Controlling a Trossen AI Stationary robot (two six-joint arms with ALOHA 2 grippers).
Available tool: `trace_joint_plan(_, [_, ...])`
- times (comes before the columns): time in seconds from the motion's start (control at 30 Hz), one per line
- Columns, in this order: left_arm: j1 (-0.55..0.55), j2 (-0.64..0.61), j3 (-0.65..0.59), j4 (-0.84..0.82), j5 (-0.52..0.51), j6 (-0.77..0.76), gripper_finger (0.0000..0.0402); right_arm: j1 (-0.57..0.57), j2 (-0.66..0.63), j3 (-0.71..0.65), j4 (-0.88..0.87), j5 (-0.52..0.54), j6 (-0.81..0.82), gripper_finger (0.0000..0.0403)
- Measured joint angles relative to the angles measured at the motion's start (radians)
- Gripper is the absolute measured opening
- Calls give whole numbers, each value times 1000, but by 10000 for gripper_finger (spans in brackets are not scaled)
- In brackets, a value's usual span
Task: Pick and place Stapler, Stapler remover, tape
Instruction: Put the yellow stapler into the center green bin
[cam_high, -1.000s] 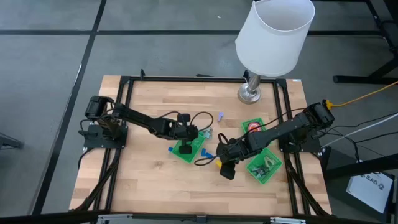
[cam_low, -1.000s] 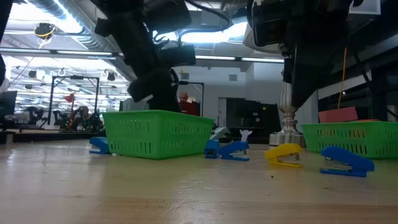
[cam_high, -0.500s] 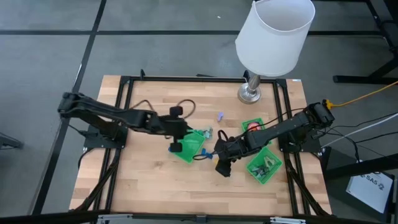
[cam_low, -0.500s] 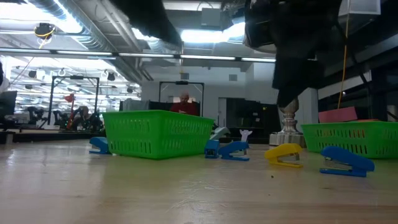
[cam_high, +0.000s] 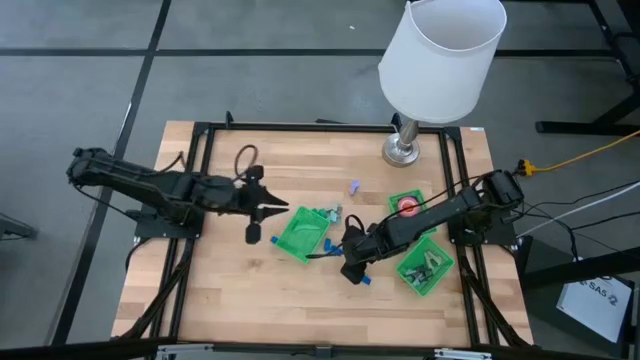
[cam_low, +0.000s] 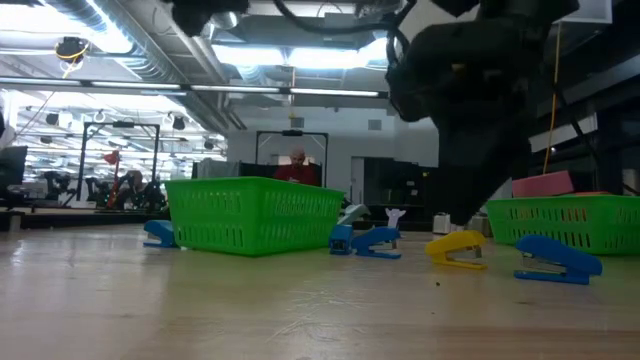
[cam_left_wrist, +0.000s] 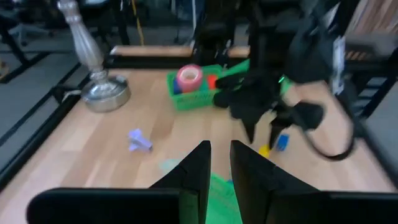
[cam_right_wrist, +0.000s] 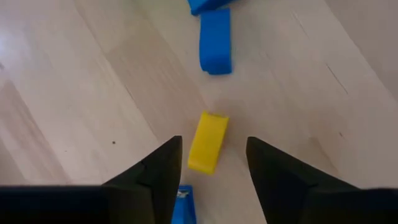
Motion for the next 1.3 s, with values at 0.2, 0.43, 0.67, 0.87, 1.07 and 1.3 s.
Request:
trace_joint_plan(0.2, [-52, -86, -70, 47, -42, -75, 58, 14, 28, 1, 20, 27, -6, 175])
trace_joint_plan(0.43, [-118, -130, -118, 57, -145, -117, 58, 34, 69, 0, 20, 27, -9, 174])
trace_joint_plan(0.67, [-156, -133, -123, 58, -208, -125, 58, 50, 84, 1, 19, 35, -9, 157])
trace_joint_plan(0.87, [-167, -133, -123, 58, -237, -125, 58, 51, 85, 1, 19, 11, -26, 75])
trace_joint_plan(1.07, [-167, -133, -123, 61, -262, -124, 58, 51, 84, 13, 5, -31, -64, 72])
trace_joint_plan(1.3, [-167, -133, -123, 77, -267, -123, 58, 31, 85, 136, -136, -30, -146, 72])
